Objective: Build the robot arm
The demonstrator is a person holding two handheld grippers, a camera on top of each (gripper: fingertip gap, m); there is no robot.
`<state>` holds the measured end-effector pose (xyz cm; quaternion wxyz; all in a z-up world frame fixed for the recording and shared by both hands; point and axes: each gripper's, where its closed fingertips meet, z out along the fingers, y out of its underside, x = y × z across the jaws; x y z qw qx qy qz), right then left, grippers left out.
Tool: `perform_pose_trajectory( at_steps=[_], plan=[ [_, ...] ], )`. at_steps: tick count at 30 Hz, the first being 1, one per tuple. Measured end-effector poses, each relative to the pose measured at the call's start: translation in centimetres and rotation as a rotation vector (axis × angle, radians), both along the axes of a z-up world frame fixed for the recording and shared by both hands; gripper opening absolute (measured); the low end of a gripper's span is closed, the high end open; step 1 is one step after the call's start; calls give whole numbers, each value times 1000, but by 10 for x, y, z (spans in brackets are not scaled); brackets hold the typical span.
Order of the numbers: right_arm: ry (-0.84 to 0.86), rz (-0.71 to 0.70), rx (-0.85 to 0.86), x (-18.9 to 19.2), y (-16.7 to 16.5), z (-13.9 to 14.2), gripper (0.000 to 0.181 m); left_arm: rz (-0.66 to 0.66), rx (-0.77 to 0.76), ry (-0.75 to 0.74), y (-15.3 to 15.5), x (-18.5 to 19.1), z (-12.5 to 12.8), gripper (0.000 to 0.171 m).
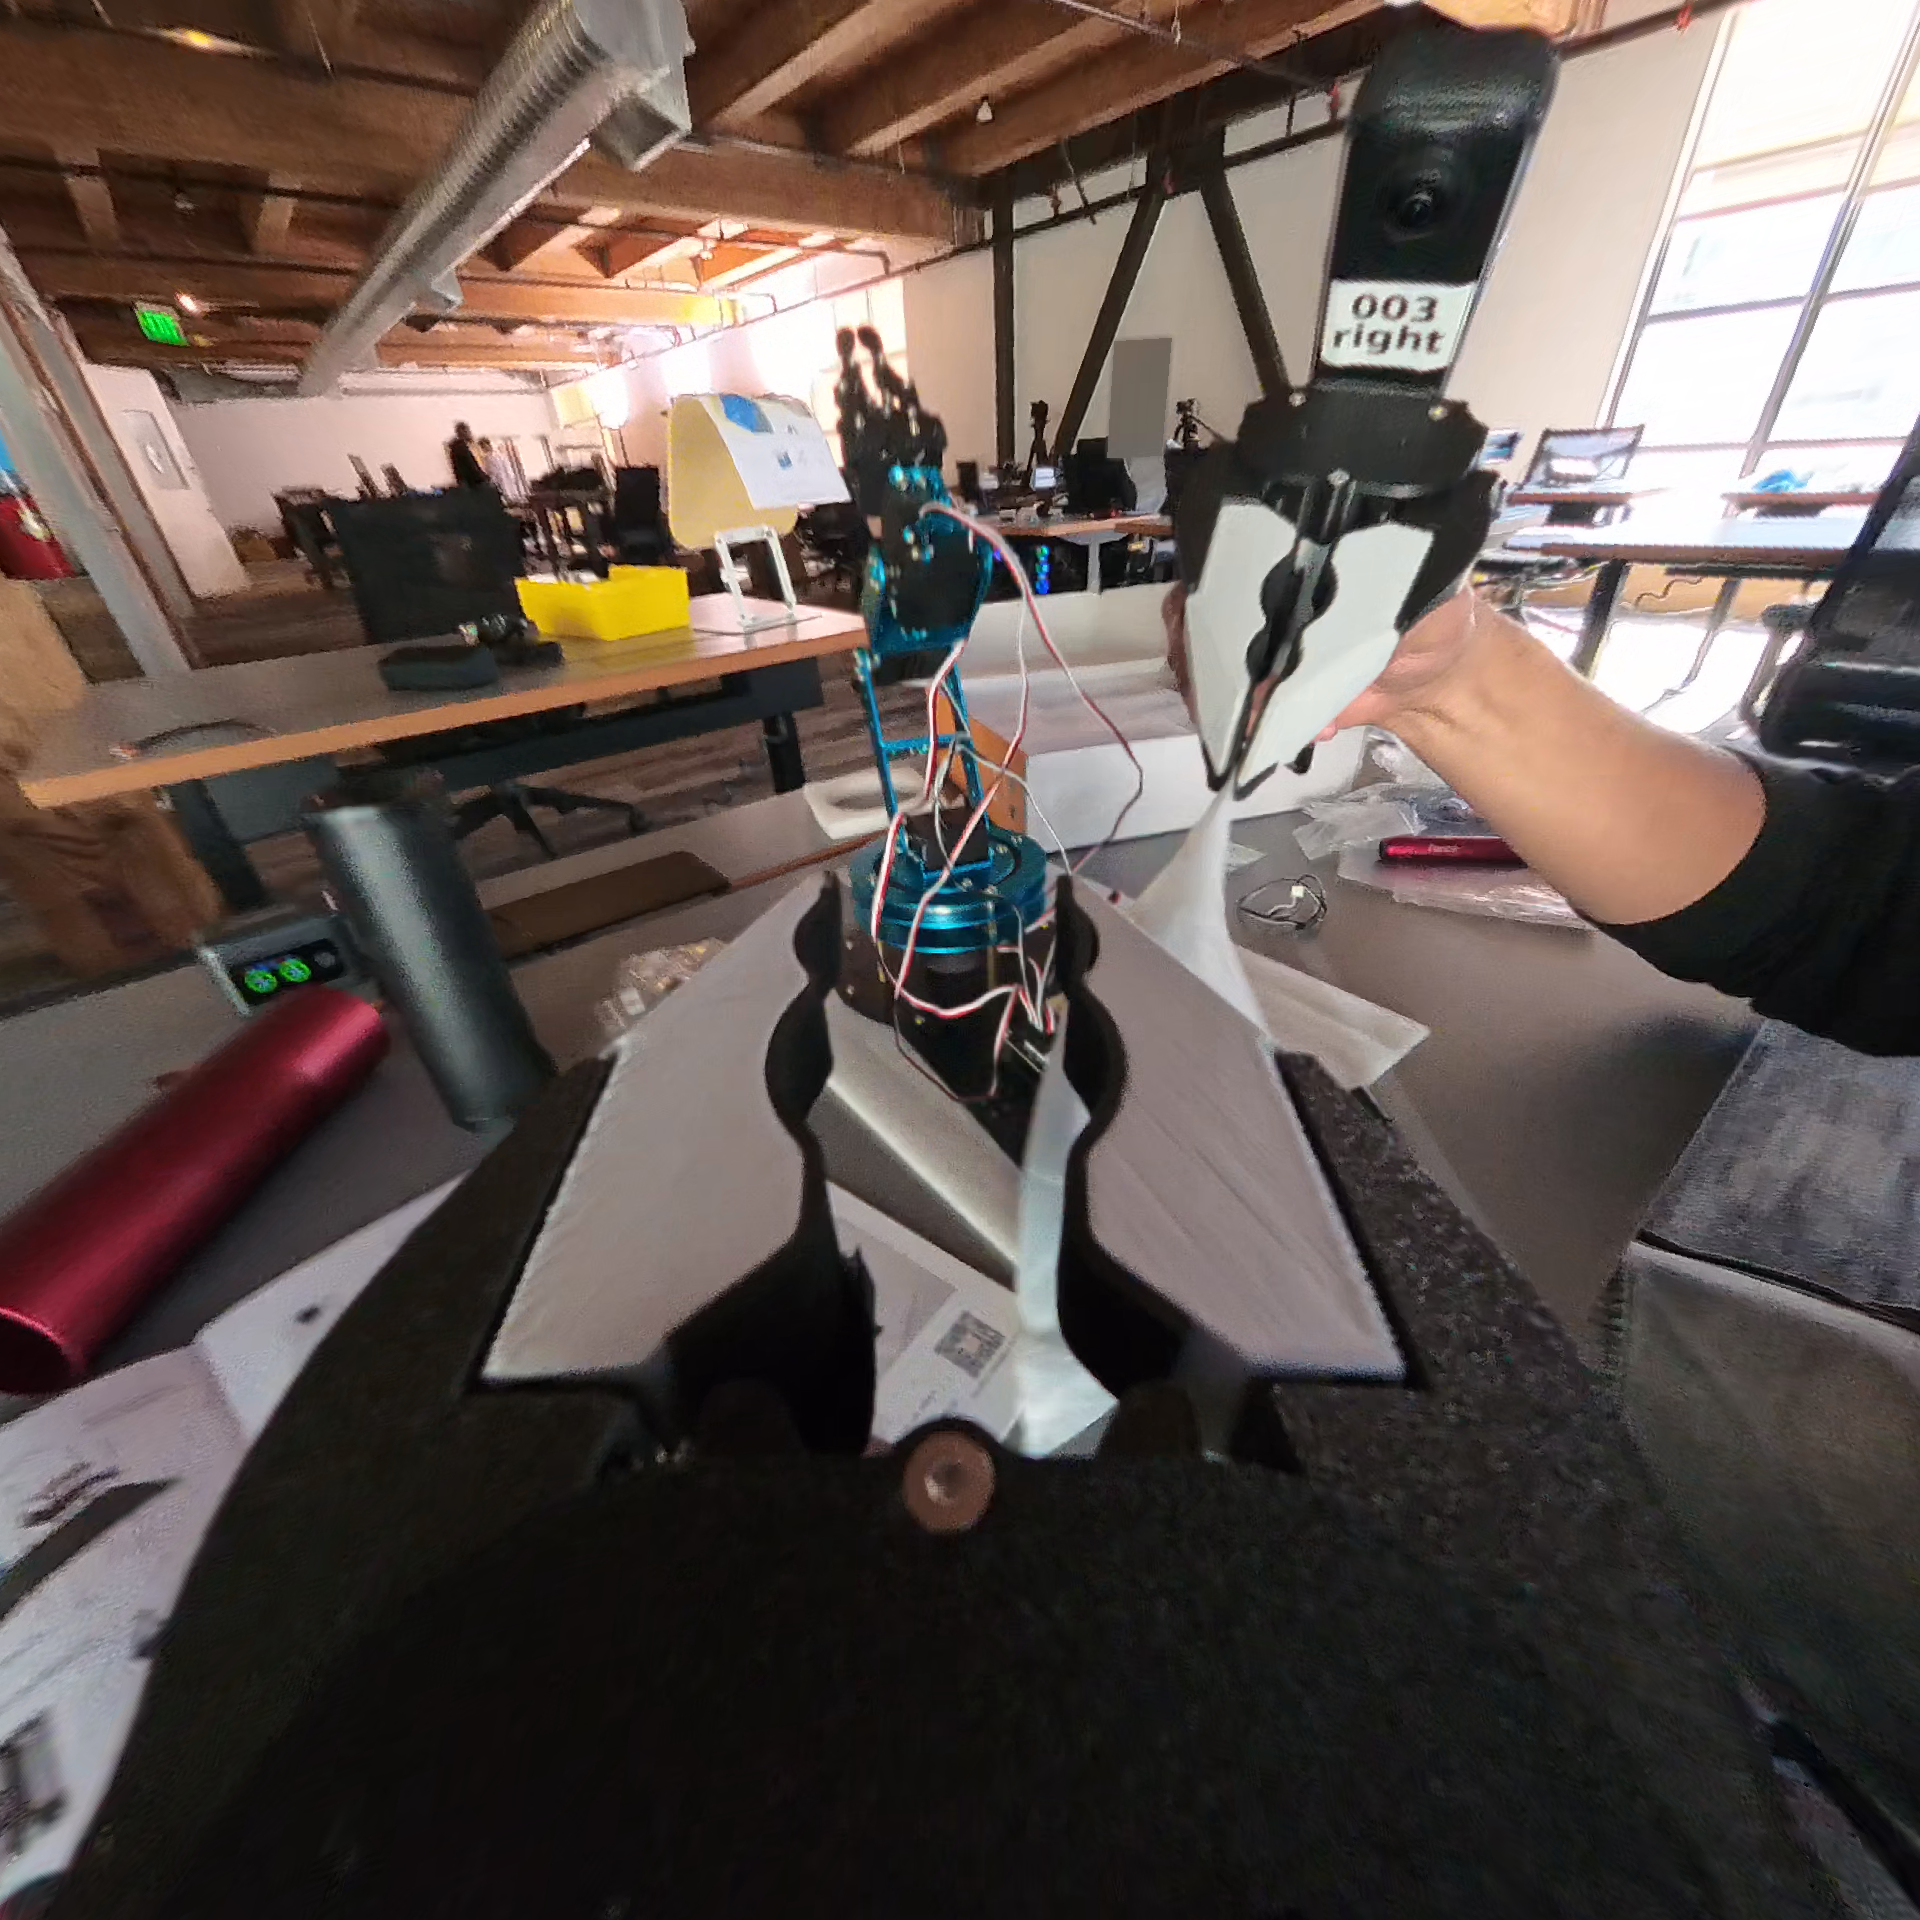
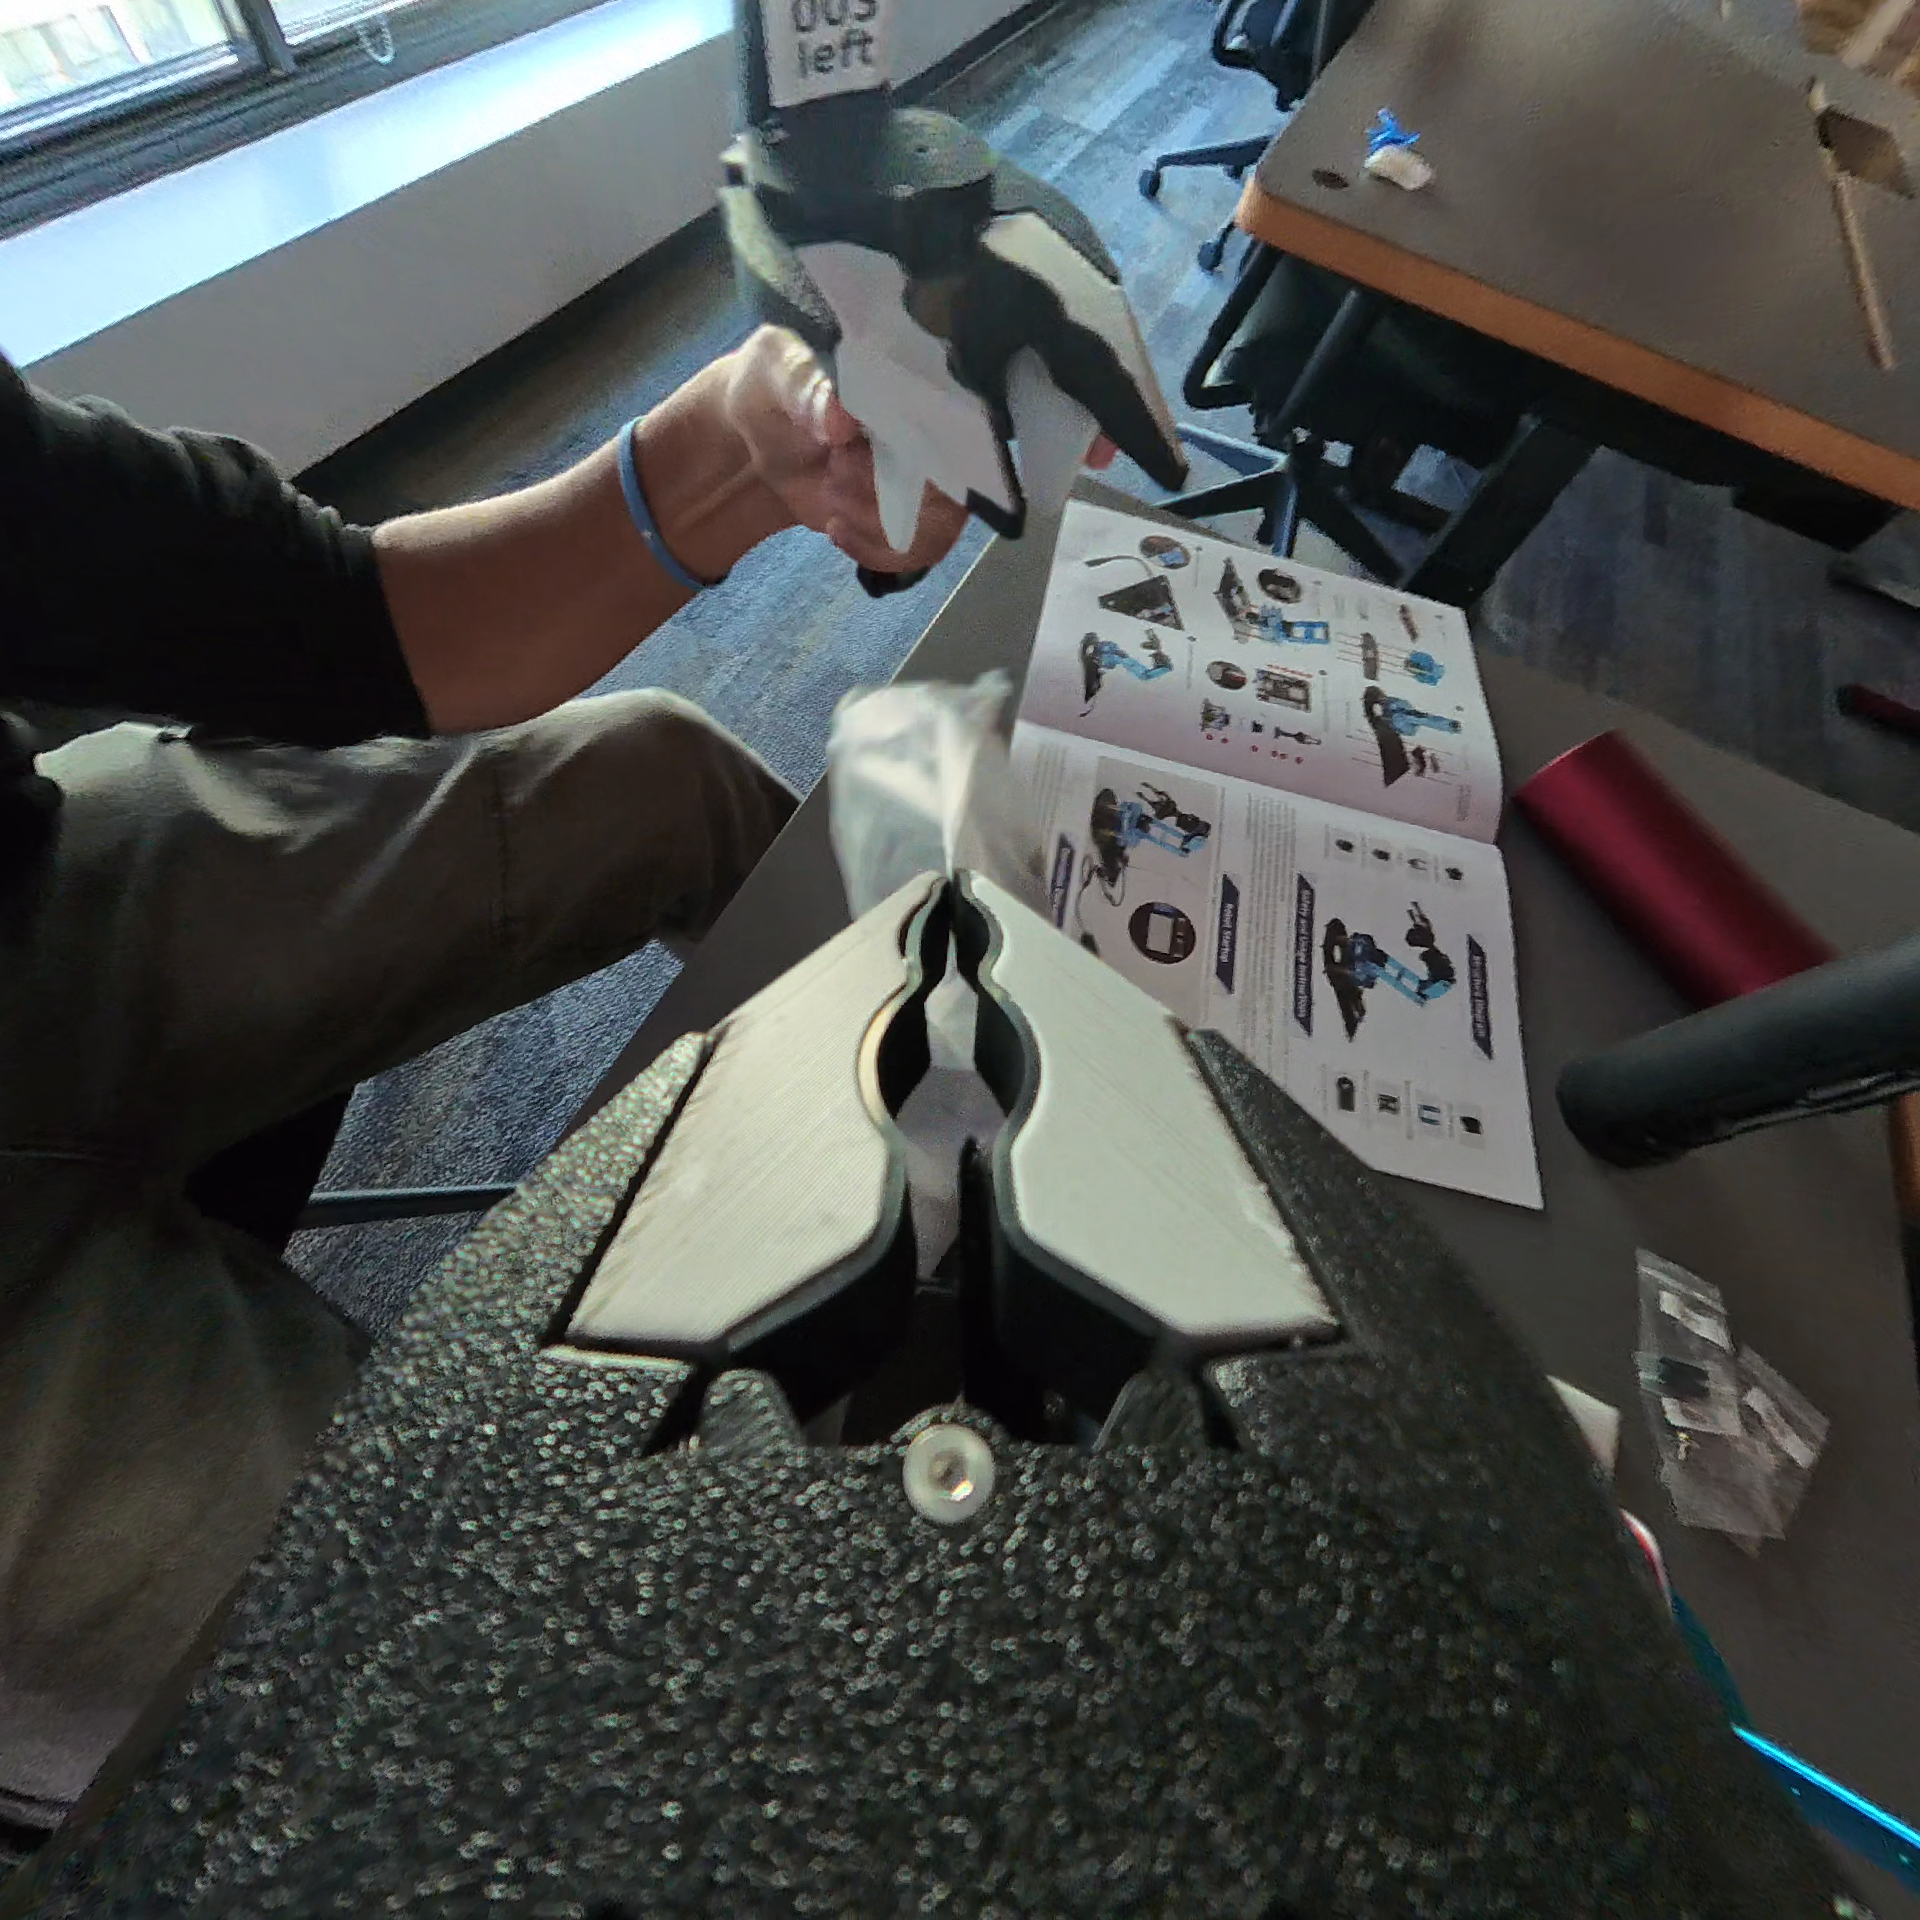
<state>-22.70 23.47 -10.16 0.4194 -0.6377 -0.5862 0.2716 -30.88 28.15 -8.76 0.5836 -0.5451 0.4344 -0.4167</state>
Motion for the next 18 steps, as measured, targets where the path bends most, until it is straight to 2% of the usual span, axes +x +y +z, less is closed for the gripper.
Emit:
perform_pose_trajectory(
  at_steps=[2, 3, 5, 7, 13, 16, 17, 18],
  plan=[
    [-36, 10, 6, 4, 0, -10, 0, -58, -55, 38, 1, 12, -22, 56],
    [-26, 19, -5, 6, -1, -9, 0, -141, -99, 59, -5, 21, -34, 59],
    [4, 22, -26, 10, -3, -5, 0, -358, -185, 84, -30, 34, -51, 59],
    [-16, 3, -14, 16, -1, -8, 0, -460, -200, 76, -46, 37, -57, 58],
    [-17, -43, 14, 31, 6, -12, 0, -550, -261, 35, -81, 25, -70, 58],
    [-4, -44, -7, 35, 5, -13, 0, -484, -289, 31, -78, 42, -77, 39],
    [-1, -41, -10, 35, 5, -13, 0, -446, -293, 11, -71, 46, -74, 15],
    [-5, -45, -10, 37, 5, -14, 0, -423, -293, -7, -66, 48, -71, 0]
  ],
)
